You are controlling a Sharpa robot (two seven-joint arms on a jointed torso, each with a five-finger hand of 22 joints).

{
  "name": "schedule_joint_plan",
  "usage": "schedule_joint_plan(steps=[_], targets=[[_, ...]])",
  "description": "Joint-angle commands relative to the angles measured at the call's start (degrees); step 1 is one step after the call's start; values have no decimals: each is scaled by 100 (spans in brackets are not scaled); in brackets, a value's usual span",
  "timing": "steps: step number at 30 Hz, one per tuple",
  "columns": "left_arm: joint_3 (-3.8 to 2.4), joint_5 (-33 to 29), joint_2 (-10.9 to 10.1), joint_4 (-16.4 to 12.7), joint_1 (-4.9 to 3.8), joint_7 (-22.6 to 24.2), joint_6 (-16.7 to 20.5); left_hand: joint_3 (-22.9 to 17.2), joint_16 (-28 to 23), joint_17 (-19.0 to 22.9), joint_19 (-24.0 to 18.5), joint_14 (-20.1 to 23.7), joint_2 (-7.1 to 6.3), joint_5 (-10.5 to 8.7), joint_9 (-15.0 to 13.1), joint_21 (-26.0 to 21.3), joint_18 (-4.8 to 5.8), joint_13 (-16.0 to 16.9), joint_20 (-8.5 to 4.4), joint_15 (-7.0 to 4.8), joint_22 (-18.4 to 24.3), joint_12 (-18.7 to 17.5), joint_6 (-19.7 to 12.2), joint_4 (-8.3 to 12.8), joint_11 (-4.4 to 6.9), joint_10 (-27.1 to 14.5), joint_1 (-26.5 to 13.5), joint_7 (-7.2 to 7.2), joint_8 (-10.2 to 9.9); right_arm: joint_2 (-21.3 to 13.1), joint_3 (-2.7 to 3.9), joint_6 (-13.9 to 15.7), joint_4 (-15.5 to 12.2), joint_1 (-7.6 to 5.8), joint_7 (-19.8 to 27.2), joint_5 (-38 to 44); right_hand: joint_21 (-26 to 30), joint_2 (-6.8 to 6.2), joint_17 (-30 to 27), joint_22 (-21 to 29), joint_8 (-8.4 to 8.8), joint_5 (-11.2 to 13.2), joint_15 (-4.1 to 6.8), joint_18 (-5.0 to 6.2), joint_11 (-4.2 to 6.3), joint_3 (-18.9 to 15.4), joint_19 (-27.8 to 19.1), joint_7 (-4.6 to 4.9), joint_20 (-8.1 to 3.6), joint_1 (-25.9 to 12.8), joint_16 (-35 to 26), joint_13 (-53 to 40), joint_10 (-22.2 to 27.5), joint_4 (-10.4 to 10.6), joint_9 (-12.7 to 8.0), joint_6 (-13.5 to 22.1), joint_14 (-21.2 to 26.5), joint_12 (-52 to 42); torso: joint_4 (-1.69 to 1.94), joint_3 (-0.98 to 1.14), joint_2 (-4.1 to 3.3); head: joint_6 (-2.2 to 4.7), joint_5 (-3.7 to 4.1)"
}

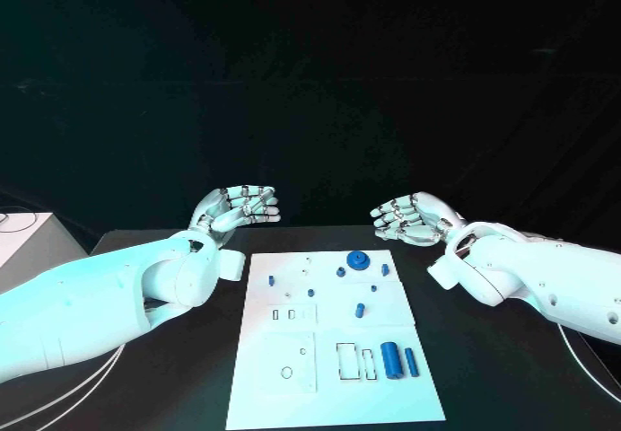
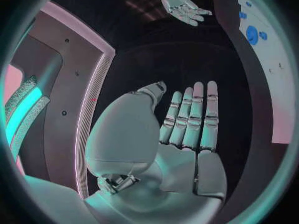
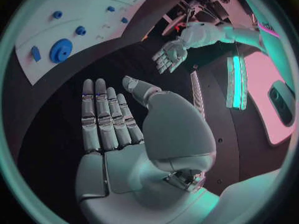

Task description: Assemble the parts on the task board

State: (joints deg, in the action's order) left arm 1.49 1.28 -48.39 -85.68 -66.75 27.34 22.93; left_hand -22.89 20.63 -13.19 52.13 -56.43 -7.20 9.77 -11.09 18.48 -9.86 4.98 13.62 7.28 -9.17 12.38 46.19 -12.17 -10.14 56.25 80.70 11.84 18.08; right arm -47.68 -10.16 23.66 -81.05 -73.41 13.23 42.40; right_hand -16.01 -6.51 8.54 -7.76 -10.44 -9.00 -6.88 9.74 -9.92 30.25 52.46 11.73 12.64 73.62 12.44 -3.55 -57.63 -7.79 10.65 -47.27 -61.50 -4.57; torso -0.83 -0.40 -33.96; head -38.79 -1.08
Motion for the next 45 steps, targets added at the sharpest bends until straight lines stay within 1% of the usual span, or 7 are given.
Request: schedule_joint_plan(steps=[1,5,9,12,15,28,45], targets=[[-5,-41,-131,-205,-14,59,-626,-153,200,-155,137,-151,-127,-34,-18,169,-63,-33,-73,-52,-78,-7,49,87,34,85,14,147,39,29,5,-304,-38,-45,-681,1923,-1565,-99,677,-907,-110,-27,551,48,355,-265,1040,-141,-633,148,848,-10,-1059,-79,27,-917,-1770,80,23,6,-153,31,19],[-6,100,-302,-444,-19,108,-800,-171,271,-244,126,-101,-235,-44,-22,235,-48,-56,-86,-49,-113,-45,32,92,28,97,-93,144,44,57,6,-353,-90,-94,-1026,2697,-2203,-169,1220,-1334,-40,7,661,65,455,-227,1246,-194,-730,73,1519,-28,-1276,-24,3,-1062,-2303,82,60,10,-244,30,43],[-6,192,-433,-677,-20,132,-841,-140,294,-322,131,125,-322,-42,-31,316,-45,-78,-77,-8,-153,-108,2,103,7,18,-193,147,56,112,7,-395,-135,-142,-1355,3336,-2765,-358,2178,-1781,65,50,710,63,507,57,1297,-206,-750,-72,2809,-45,-1413,145,23,-1167,-2213,99,81,9,-344,42,61],[-5,224,-498,-836,-20,128,-839,-134,528,-492,181,184,-342,-42,-46,470,-45,-74,-94,-19,-237,-116,-17,149,11,11,-228,145,79,166,7,-405,-164,-165,-1577,3760,-3504,-430,2792,-2719,69,62,705,-60,526,133,1626,-263,-750,-103,3546,-73,-1496,224,68,-1215,-2228,81,109,-4,-428,60,92],[-5,209,-566,-1031,-19,113,-816,-160,1388,-1031,189,492,-345,-47,-86,982,-31,-49,-157,-55,-548,-64,-43,265,34,34,-289,120,148,267,8,-391,-162,-180,-1787,4171,-4530,-586,4272,-4058,97,19,691,-252,525,227,2113,-281,-755,-145,5019,-88,-1445,346,148,-1198,-2388,88,131,-14,-507,93,109],[-11,213,-704,-1350,-21,61,-770,-281,2728,-1597,-93,872,-365,-49,-129,2188,-41,-24,-213,-104,-1332,76,-90,431,61,-18,-409,104,239,585,8,-484,-69,-184,-2100,4713,-5803,-780,5639,-5789,138,33,632,-517,457,191,2752,-250,-673,-230,6310,-83,-1096,576,275,-1108,-2499,90,186,-21,-714,111,141],[-28,215,-720,-1387,-30,10,-813,-311,2845,-1598,-199,980,-368,-53,-132,2400,-38,-40,-203,-87,-1471,60,-112,458,42,-108,-433,116,248,800,6,-733,44,-133,-2303,5027,-6025,-785,5743,-6098,125,41,624,-562,450,131,2856,-256,-640,-232,6465,-98,-1022,668,331,-1120,-2478,85,222,-30,-842,163,100]])
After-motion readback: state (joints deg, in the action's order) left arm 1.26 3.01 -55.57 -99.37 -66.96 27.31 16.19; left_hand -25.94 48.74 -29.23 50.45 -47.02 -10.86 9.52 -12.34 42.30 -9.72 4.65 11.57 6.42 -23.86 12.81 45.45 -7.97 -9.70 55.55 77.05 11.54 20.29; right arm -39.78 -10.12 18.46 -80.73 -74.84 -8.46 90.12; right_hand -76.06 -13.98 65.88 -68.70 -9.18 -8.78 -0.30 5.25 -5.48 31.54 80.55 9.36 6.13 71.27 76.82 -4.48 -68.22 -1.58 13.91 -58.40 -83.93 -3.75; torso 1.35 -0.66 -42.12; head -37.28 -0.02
